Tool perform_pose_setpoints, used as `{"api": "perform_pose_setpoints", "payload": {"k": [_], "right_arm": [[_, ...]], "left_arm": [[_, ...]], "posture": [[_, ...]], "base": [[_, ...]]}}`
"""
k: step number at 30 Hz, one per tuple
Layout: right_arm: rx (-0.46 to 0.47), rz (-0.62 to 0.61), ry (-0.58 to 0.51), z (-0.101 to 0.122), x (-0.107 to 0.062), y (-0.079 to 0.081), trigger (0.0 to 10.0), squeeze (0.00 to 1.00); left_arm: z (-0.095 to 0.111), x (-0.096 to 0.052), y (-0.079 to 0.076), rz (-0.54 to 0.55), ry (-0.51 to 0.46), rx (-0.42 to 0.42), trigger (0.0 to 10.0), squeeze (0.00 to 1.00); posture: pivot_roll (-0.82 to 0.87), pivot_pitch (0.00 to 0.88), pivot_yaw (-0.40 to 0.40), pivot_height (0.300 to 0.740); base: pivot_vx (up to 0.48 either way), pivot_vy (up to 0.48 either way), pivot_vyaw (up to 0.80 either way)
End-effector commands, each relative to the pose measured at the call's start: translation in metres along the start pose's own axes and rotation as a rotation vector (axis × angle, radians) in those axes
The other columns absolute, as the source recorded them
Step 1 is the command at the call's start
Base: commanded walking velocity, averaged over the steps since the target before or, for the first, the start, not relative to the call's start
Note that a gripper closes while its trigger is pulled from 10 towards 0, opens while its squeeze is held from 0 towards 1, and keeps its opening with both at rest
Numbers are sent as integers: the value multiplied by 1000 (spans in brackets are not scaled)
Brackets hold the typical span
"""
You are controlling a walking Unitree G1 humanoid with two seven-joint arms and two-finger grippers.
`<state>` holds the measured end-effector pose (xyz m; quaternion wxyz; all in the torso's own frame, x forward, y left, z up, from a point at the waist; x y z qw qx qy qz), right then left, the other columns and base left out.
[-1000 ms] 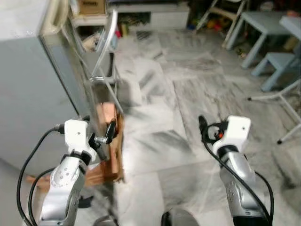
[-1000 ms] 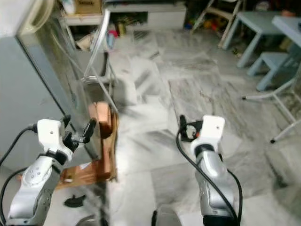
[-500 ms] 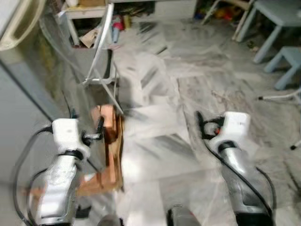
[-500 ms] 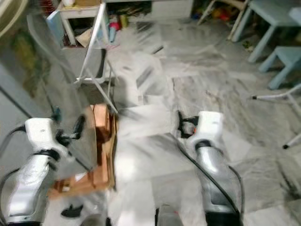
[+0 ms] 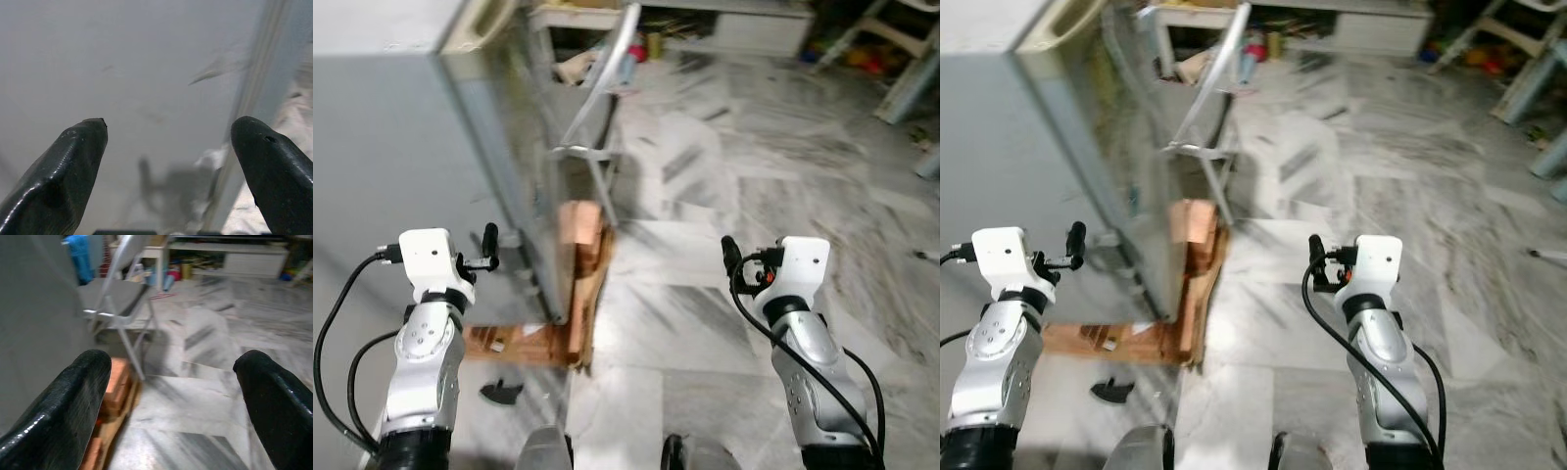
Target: Restocking fridge
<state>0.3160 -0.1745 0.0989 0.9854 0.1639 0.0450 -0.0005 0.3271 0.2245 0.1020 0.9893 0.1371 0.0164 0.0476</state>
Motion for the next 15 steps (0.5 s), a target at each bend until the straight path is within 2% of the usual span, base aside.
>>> {"api": "perform_pose_setpoints", "payload": {"k": [1,8,15], "right_arm": [[-4,0,-12,3,-1,-1,10000,0],[-3,-12,-11,4,-1,-3,10000,0],[-14,-26,-10,3,-2,-5,10000,0]], "left_arm": [[4,5,-12,-46,-17,-9,10000,0],[8,9,-37,-167,-46,-32,10000,0],[6,8,-52,-242,-50,-52,10000,0]], "posture": [[-42,102,-33,740],[-47,102,-32,740],[-55,106,-37,740]], "base": [[0,0,0],[0,0,0],[0,0,0]]}}
Point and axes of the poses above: a point about 5 cm out from each wrist's last joint towards the gripper, its own x axis pointing out of the wrist towards the gripper, its own z axis along the axis of the wrist's last joint, y = z × x, the point moved 5 cm from there along x, pointing out of the wrist towards the gripper, and after that the axes turned 15 degrees about x, right-handed, at the moved point
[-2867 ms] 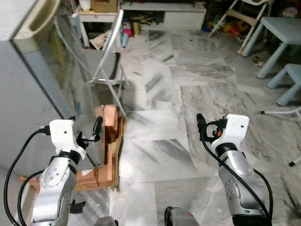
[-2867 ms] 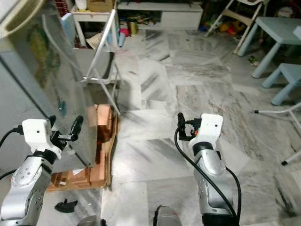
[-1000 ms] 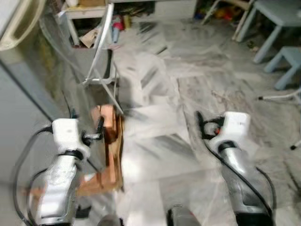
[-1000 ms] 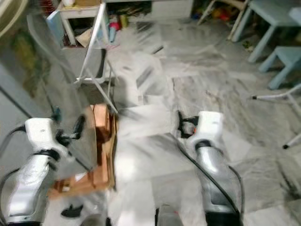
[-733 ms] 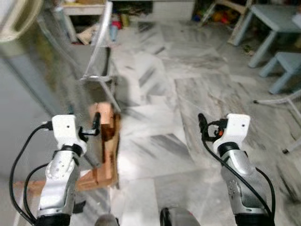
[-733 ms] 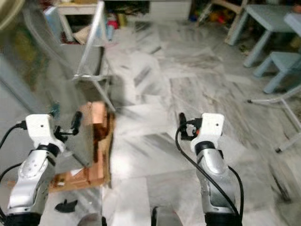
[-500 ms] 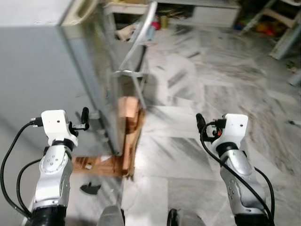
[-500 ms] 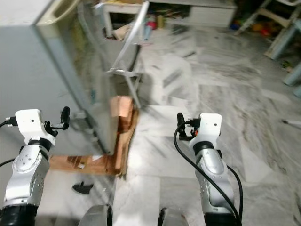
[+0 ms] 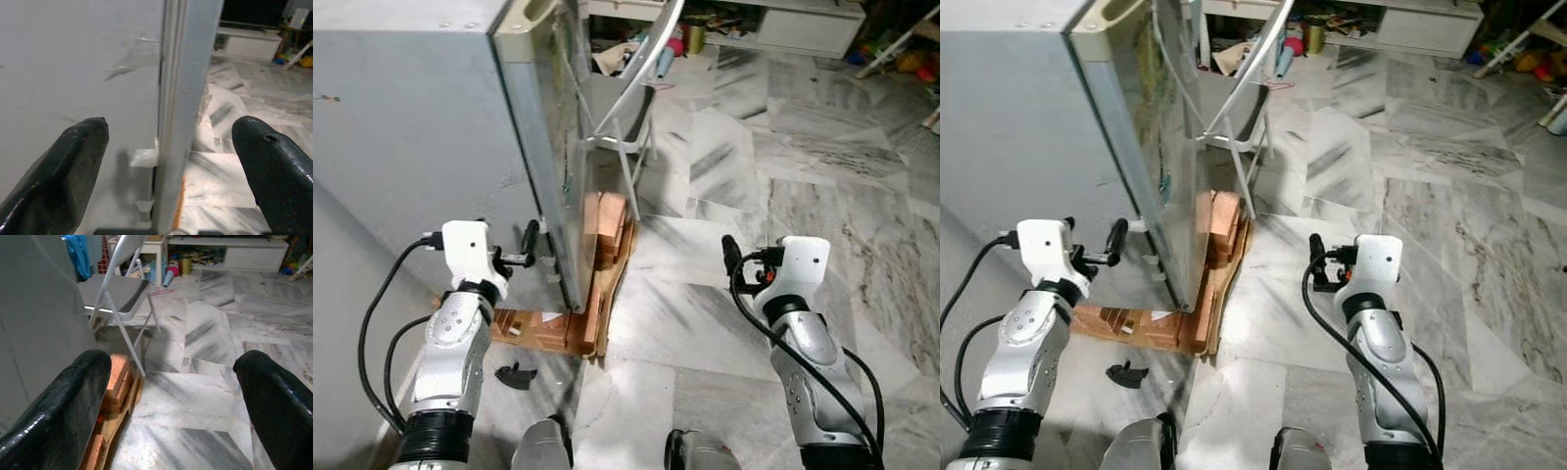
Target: Restocking fridge
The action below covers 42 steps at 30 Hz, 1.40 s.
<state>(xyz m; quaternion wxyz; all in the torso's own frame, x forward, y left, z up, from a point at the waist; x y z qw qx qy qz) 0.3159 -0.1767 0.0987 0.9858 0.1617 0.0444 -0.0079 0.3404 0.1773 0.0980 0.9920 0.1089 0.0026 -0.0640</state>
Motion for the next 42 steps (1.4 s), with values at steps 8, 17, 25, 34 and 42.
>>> {"api": "perform_pose_setpoints", "payload": {"k": [8,17,25,34,42], "right_arm": [[-25,-2,11,1,-1,-2,10000,0],[-36,-6,18,2,-1,-3,10000,0],[-44,0,8,5,-2,0,10000,0],[-41,3,17,3,-5,1,10000,0],[-120,-51,82,-8,-30,-28,10000,0]], "left_arm": [[-3,11,-25,-155,-5,-6,10000,0],[5,42,-28,-148,-12,10,10000,0],[7,53,-32,-155,-16,14,10000,0],[17,71,-46,-171,-20,52,10000,0],[23,81,-53,-179,0,109,10000,0]], "posture": [[-72,104,-46,740],[-96,117,-34,740],[-104,124,-19,740],[-105,127,-20,740],[-113,126,-18,740]], "base": [[0,0,0],[0,0,0],[0,0,0],[0,0,0],[0,0,0]]}}
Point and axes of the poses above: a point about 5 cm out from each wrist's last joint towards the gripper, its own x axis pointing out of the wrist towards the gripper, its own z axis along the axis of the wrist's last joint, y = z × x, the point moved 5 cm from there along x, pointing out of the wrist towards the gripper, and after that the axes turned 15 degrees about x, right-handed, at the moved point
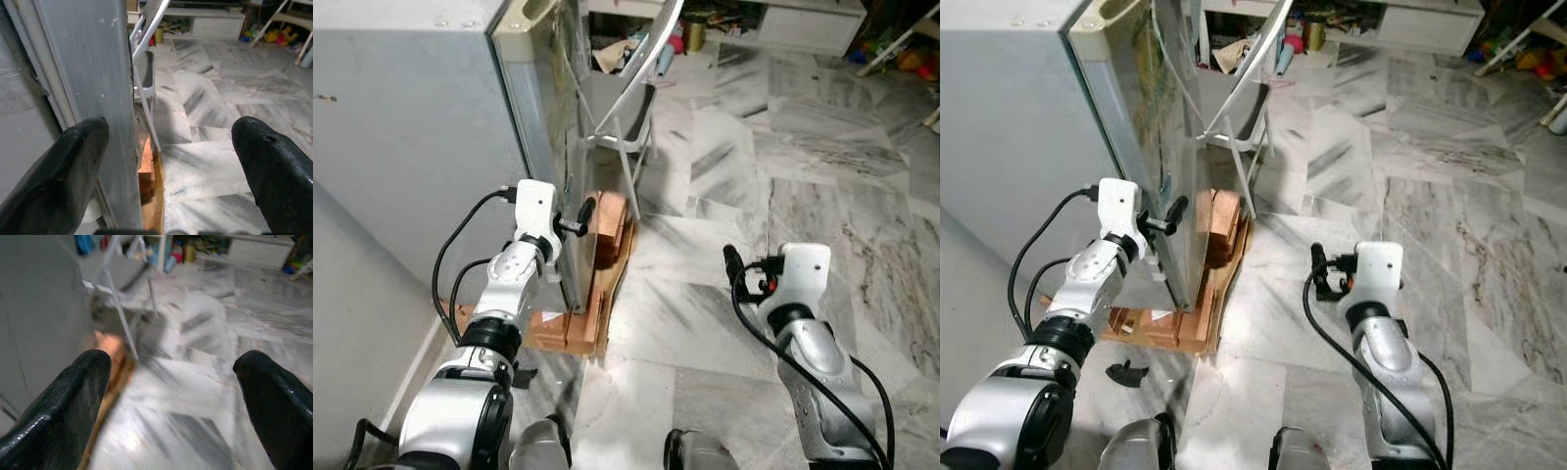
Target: Restocking fridge
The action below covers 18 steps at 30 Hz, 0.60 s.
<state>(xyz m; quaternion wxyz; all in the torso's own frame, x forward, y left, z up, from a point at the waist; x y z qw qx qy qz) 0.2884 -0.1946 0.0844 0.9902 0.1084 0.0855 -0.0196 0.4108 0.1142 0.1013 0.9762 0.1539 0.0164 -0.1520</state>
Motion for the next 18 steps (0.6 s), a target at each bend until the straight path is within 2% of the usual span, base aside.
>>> {"api": "perform_pose_setpoints", "payload": {"k": [1,2,3,4,6,9,16,18], "right_arm": [[-25,-22,24,-4,-10,-13,10000,0],[-25,-22,24,-4,-10,-13,10000,0],[-34,-40,45,-9,-18,-23,10000,0],[-38,-46,50,-9,-21,-26,10000,0],[-34,-55,51,-10,-23,-30,10000,0],[-33,-55,51,-10,-23,-30,10000,0],[-24,-27,41,-8,-19,-17,10000,0],[-19,-19,38,-7,-19,-16,10000,0]], "left_arm": [[6,4,2,14,0,37,10000,0],[6,4,2,14,0,37,10000,0],[2,5,7,41,29,57,10000,0],[0,5,11,59,43,62,10000,0],[-2,4,16,79,50,32,10000,0],[-3,4,17,84,52,39,10000,0],[-13,1,35,190,132,63,10000,0],[-15,0,35,187,128,29,10000,0]], "posture": [[-116,127,-17,740],[-116,127,-17,740],[-117,127,-15,740],[-119,127,-14,740],[-122,128,-11,740],[-122,128,-11,740],[-115,125,-11,740],[-115,125,-12,740]], "base": [[0,0,0],[0,0,0],[0,0,0],[0,0,0],[0,0,0],[0,0,0],[0,0,0],[0,0,0]]}}
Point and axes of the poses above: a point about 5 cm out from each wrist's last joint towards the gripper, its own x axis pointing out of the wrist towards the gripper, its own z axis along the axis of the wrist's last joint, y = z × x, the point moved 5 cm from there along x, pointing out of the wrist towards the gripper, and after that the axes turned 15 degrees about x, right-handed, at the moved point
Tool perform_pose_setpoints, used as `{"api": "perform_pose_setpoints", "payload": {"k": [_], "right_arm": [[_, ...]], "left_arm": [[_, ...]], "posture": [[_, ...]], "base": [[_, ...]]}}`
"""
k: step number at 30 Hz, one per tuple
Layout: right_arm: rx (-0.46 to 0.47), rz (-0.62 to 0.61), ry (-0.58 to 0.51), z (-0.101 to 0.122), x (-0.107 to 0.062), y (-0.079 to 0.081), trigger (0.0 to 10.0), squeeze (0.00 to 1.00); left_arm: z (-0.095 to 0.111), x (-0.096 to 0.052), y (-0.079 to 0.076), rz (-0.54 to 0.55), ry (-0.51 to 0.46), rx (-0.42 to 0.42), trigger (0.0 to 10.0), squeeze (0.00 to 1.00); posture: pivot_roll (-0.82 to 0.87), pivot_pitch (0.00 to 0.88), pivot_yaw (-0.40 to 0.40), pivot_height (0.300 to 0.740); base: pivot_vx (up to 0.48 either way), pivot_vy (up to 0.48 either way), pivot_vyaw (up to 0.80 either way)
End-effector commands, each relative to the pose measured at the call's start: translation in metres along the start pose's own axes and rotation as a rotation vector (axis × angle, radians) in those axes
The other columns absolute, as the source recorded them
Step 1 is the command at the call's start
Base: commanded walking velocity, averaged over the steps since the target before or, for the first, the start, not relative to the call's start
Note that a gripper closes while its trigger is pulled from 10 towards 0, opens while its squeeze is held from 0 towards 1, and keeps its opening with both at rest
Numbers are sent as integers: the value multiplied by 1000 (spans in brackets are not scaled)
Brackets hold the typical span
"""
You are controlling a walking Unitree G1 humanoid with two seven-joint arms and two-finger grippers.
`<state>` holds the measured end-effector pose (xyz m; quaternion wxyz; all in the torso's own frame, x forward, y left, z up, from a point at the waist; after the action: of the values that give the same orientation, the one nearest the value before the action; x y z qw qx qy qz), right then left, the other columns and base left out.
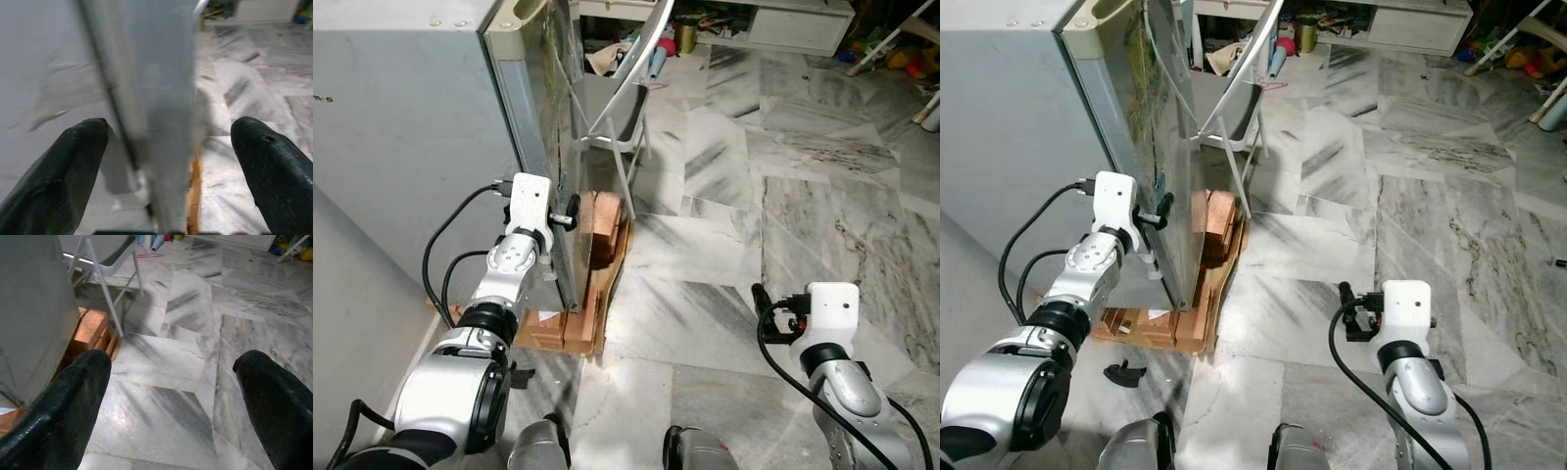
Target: Restocking fridge
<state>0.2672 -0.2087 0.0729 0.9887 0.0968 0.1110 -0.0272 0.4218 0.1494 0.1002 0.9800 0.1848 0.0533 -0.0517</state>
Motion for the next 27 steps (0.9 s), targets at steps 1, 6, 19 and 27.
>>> {"api": "perform_pose_setpoints", "payload": {"k": [1,6,19,27], "right_arm": [[5,4,-11,5,0,1,10000,0],[11,12,-19,7,3,4,10000,0],[20,15,-28,9,7,9,10000,0],[25,14,-35,10,10,11,10000,0]], "left_arm": [[-3,0,-1,-9,12,-19,10000,0],[15,1,-20,-103,-84,-52,10000,0],[50,4,-55,-255,-186,-70,10000,0],[66,6,-68,-292,-218,-71,10000,0]], "posture": [[-115,125,-12,740],[-111,123,-14,740],[-116,121,-10,740],[-113,121,-6,740]], "base": [[0,0,0],[0,0,0],[0,0,0],[0,0,0]]}}
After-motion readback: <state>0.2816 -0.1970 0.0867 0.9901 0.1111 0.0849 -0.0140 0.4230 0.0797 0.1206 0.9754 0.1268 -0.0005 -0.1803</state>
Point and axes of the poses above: a point about 5 cm out from each wrist's last joint towards the gripper, its own x axis pointing out of the wrist towards the gripper, its own z axis along the axis of the wrist's last joint, y = z × x, the point moved 5 cm from there along x, pointing out of the wrist towards the gripper, and after that the axes turned 15 degrees about x, right-handed, at the moved point
